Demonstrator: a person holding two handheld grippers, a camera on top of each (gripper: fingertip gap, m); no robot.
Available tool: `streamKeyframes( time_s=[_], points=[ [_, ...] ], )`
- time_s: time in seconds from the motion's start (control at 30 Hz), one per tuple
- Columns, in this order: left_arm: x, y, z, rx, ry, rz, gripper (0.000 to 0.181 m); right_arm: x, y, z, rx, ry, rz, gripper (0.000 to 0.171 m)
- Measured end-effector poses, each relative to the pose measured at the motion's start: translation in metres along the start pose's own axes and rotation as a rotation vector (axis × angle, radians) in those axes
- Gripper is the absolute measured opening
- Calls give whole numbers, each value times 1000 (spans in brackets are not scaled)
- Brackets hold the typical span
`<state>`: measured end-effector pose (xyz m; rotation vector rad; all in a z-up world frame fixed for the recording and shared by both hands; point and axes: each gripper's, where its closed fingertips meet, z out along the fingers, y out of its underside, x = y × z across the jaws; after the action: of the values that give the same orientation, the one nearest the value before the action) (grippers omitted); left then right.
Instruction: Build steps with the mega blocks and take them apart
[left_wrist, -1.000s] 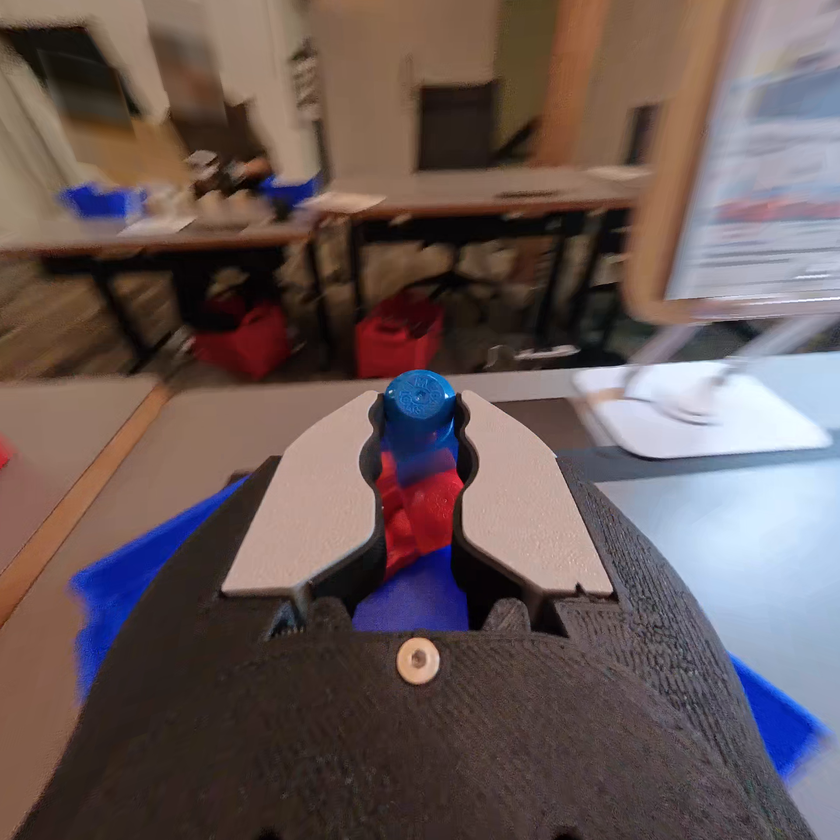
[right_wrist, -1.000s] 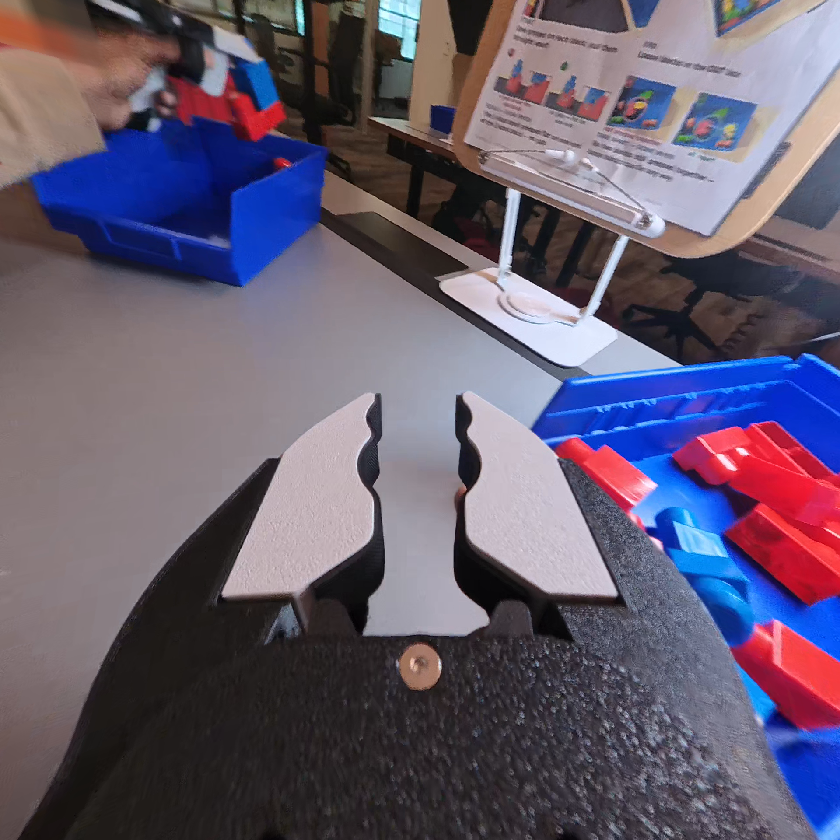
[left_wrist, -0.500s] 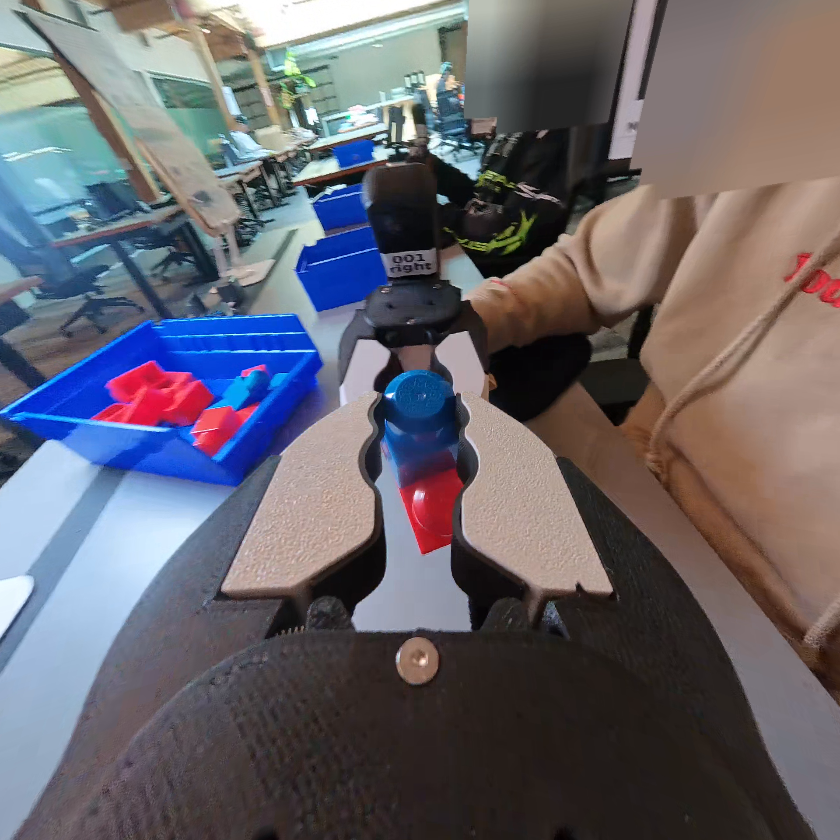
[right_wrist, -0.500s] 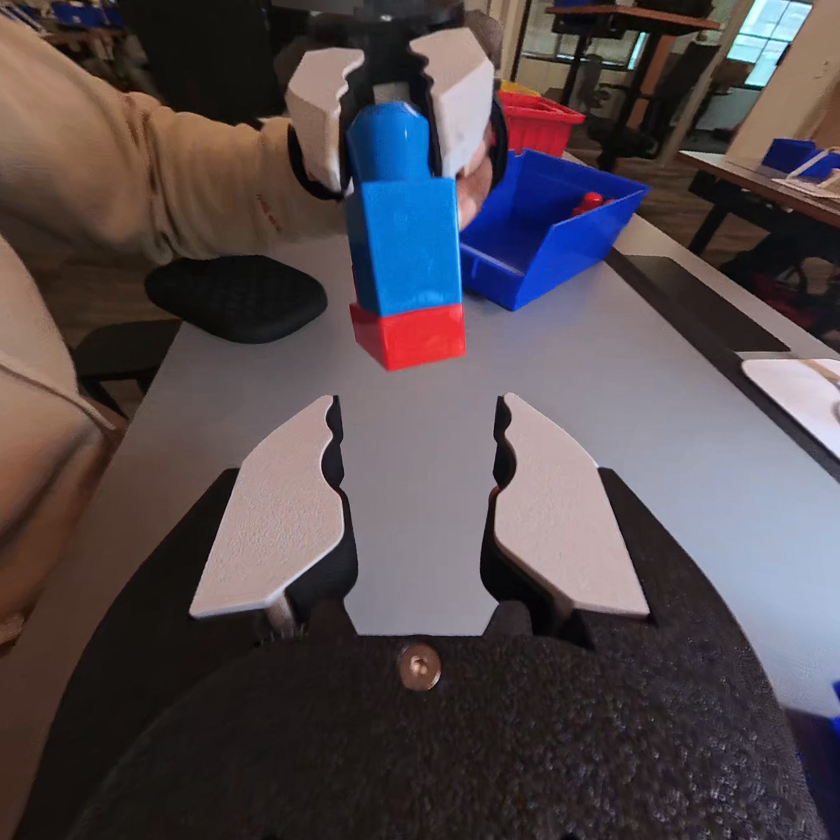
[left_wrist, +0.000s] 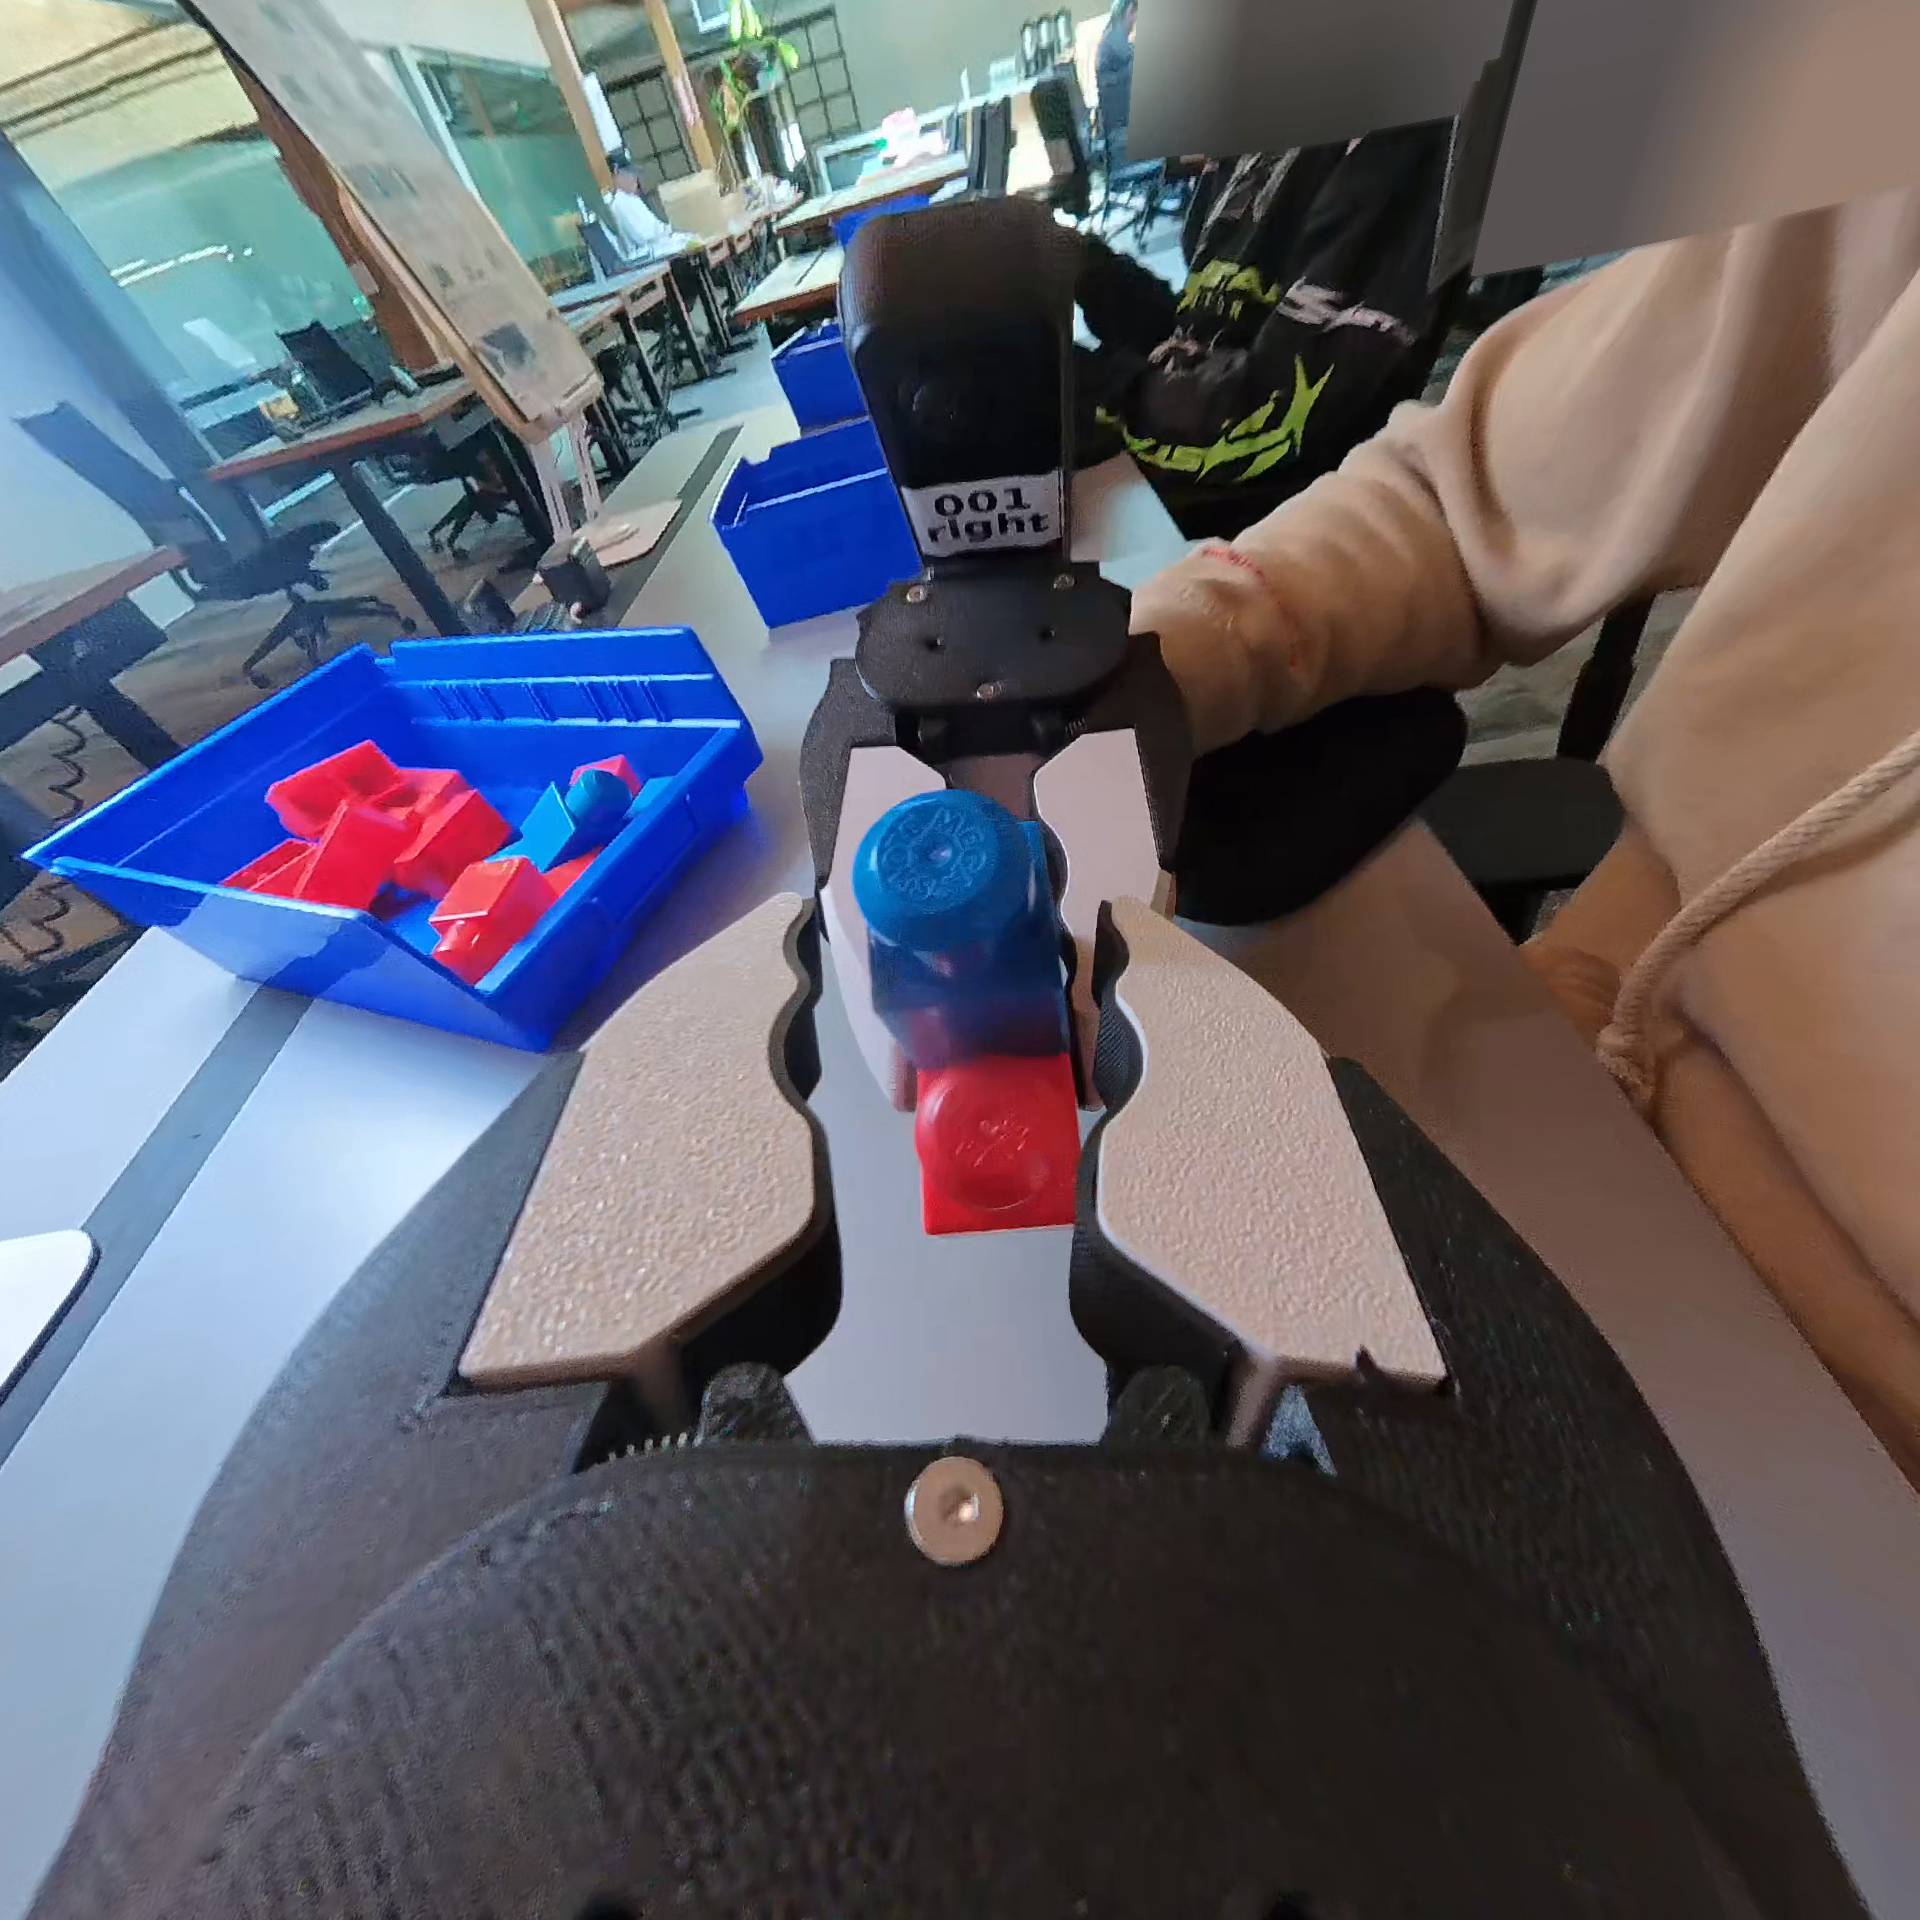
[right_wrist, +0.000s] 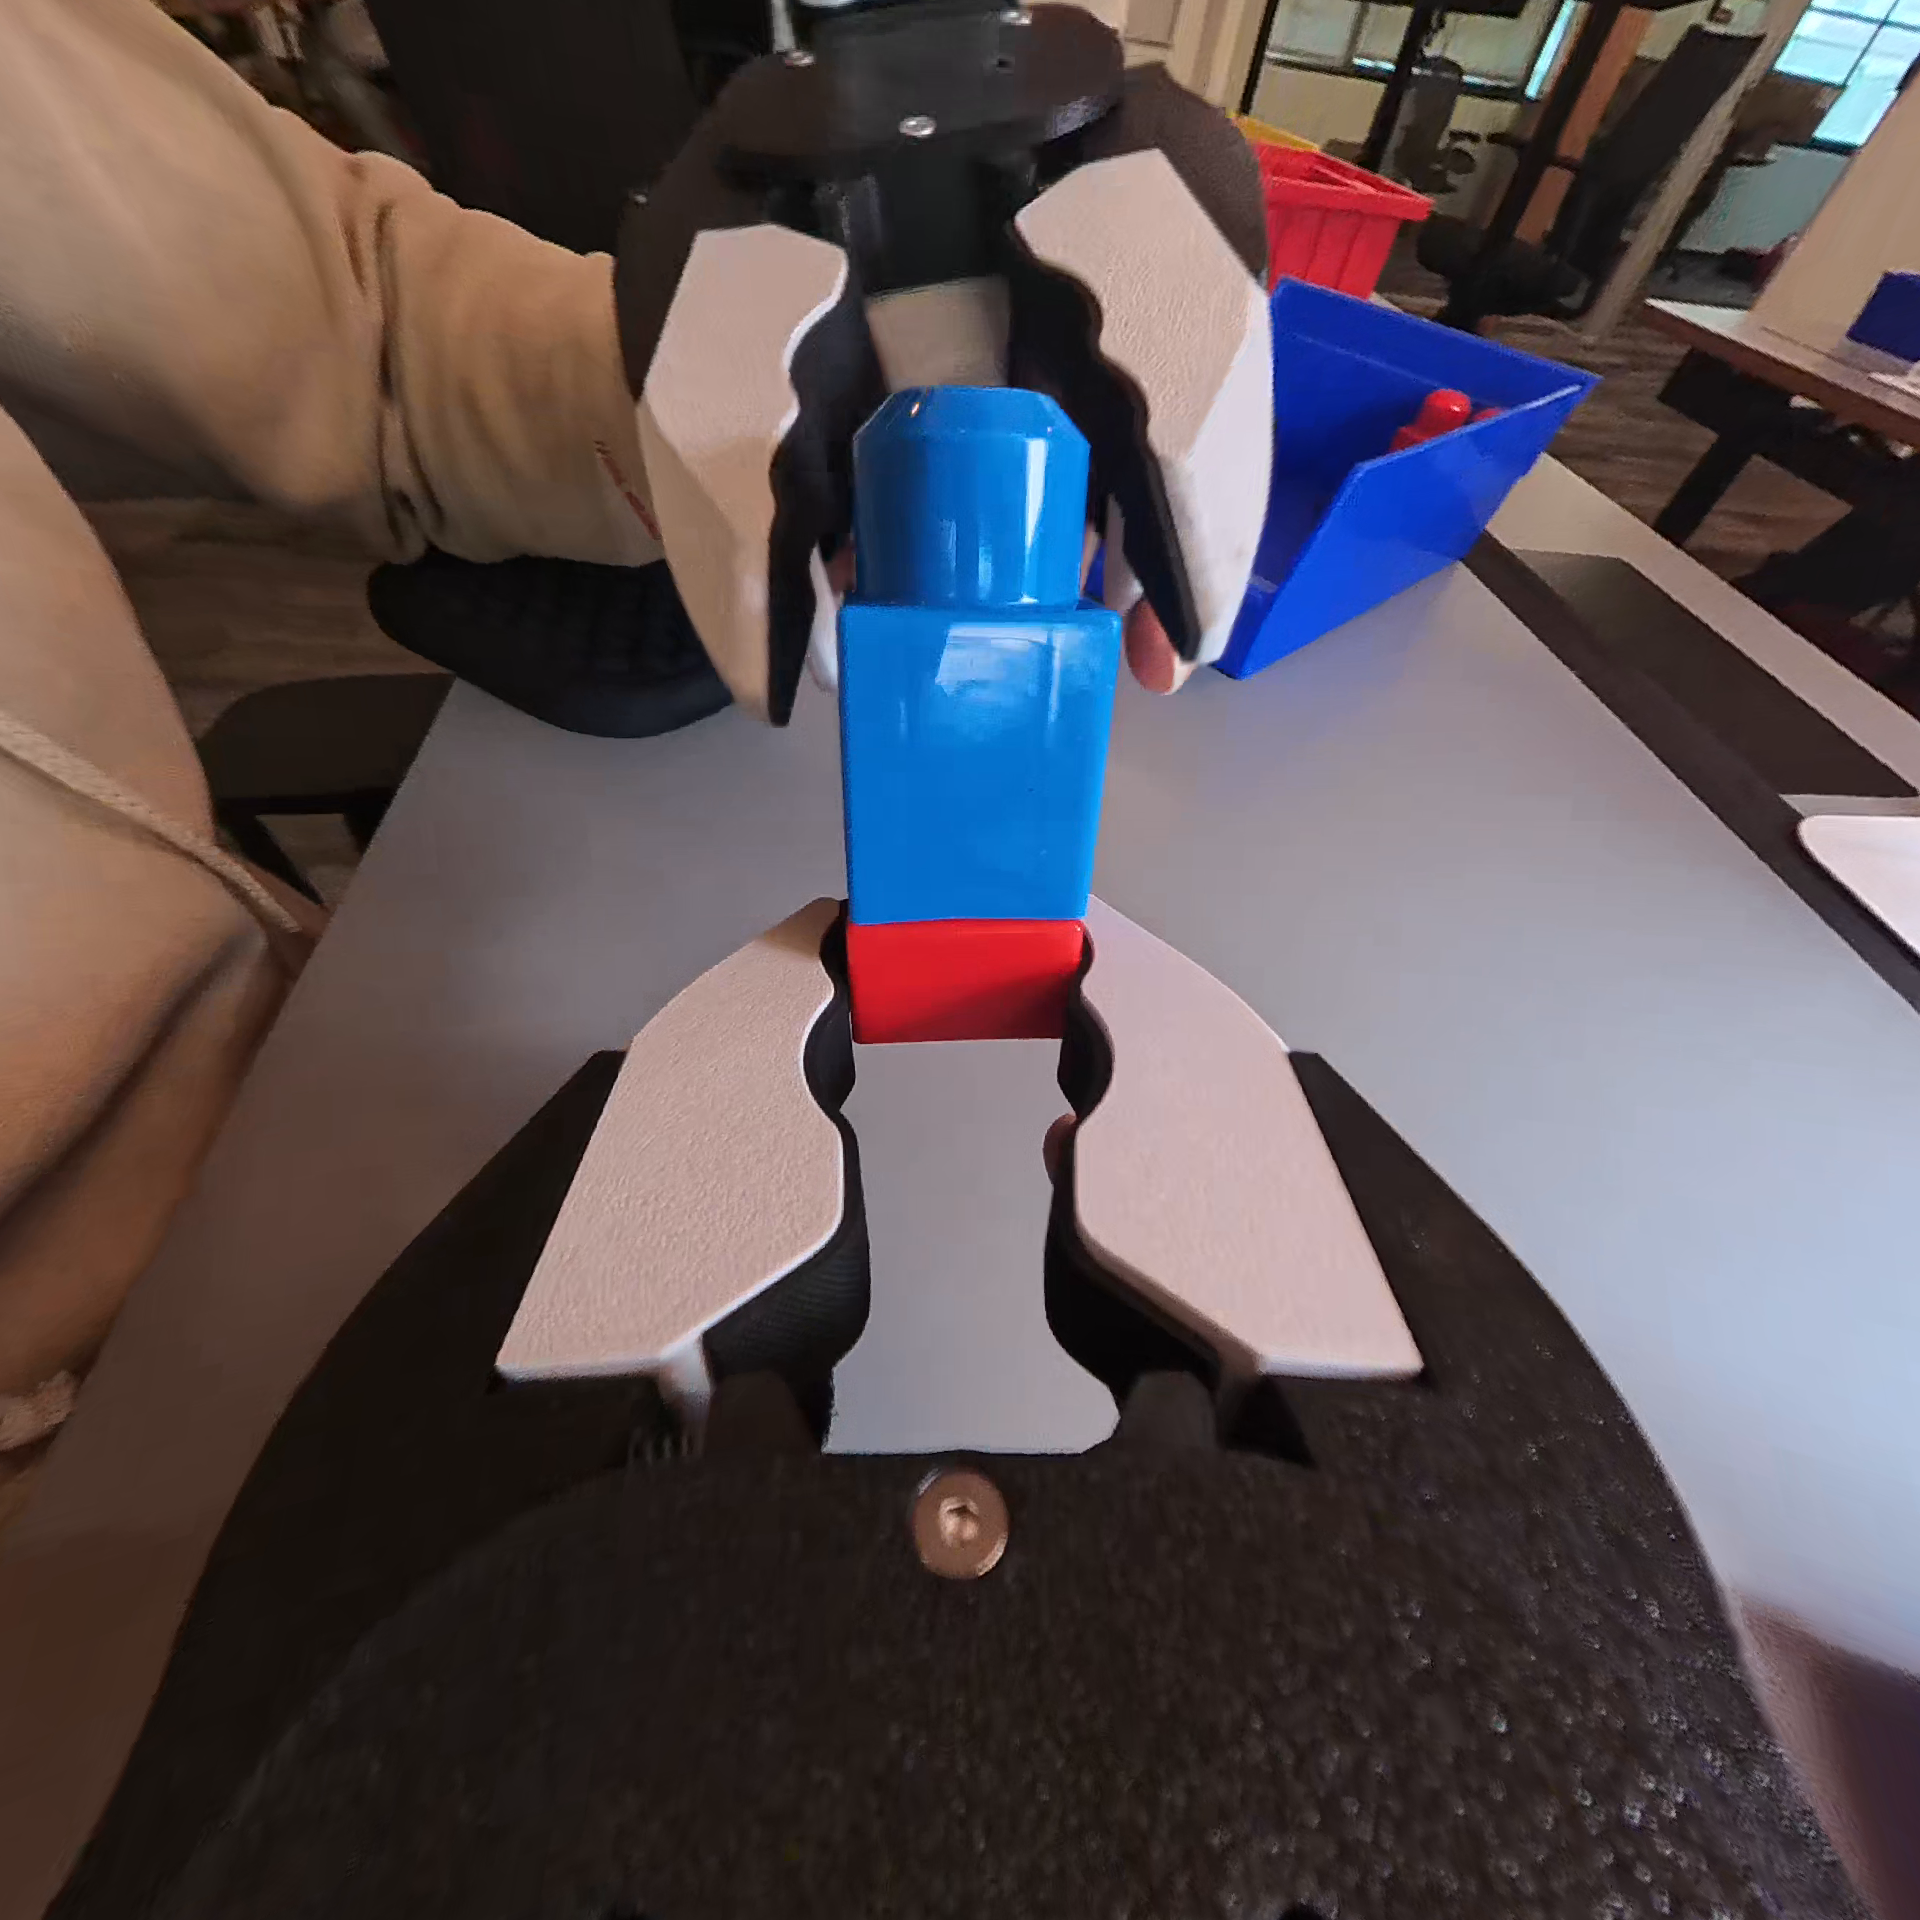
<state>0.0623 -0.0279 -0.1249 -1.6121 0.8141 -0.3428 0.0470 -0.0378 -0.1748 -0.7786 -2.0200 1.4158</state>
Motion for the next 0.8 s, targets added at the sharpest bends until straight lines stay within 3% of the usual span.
streamKeyframes(
  time_s=[0.2,0.43,0.8],
  points=[
    [-5,19,9,-124,-70,50,39,10,9,4,-60,88,-44,36],
    [-16,15,6,-72,-127,-24,37,23,5,4,-47,190,-55,36],
    [-42,21,7,-68,-378,-16,43,55,11,1,-87,465,-31,36]
  ],
)
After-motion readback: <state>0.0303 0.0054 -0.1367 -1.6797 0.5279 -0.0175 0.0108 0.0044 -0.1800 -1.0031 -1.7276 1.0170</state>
